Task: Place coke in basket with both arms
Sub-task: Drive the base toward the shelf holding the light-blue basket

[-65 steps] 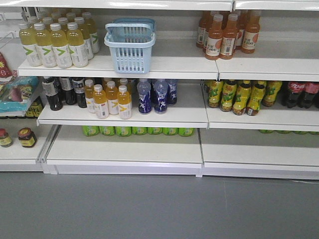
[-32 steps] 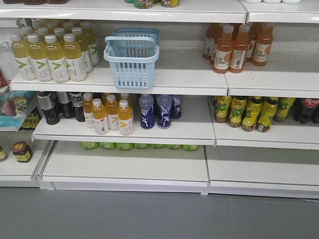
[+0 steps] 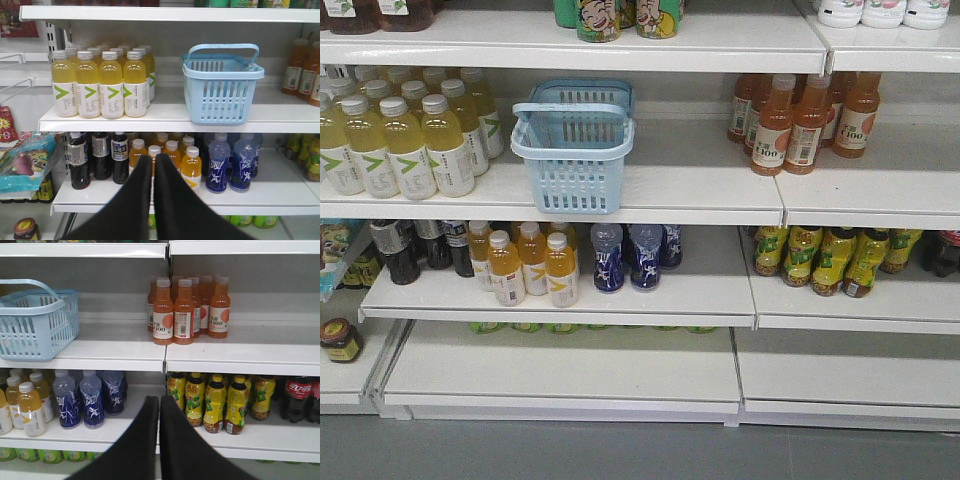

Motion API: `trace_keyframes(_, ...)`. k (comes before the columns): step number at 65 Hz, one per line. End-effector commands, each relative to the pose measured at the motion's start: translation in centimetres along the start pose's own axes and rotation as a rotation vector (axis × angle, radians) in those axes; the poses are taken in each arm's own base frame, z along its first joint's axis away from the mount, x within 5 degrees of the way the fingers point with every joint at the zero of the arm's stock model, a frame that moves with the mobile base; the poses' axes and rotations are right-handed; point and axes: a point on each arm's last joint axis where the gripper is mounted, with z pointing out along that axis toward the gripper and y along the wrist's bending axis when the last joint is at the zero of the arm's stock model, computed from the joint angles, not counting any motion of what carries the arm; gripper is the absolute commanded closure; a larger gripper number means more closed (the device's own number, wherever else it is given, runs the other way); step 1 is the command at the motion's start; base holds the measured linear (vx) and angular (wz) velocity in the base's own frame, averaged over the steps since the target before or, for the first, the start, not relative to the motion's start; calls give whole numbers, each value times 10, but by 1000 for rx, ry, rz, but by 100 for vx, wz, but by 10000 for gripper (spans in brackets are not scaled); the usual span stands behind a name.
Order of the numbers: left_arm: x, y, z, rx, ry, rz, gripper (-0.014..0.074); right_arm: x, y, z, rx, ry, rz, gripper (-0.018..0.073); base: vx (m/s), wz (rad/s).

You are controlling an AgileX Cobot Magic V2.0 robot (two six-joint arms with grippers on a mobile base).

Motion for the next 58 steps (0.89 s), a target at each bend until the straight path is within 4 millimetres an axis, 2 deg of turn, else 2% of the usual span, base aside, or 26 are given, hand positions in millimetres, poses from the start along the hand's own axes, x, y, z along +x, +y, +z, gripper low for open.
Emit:
trace_keyframes(1, -18, -3, -4, 21, -116, -3, 602, -5, 1, -1, -8, -72, -18, 564, 20, -5)
trace_keyframes(58, -18, -3, -4, 21, -116, -3, 602, -5, 1, -1, -8, -72, -18, 564, 16, -4)
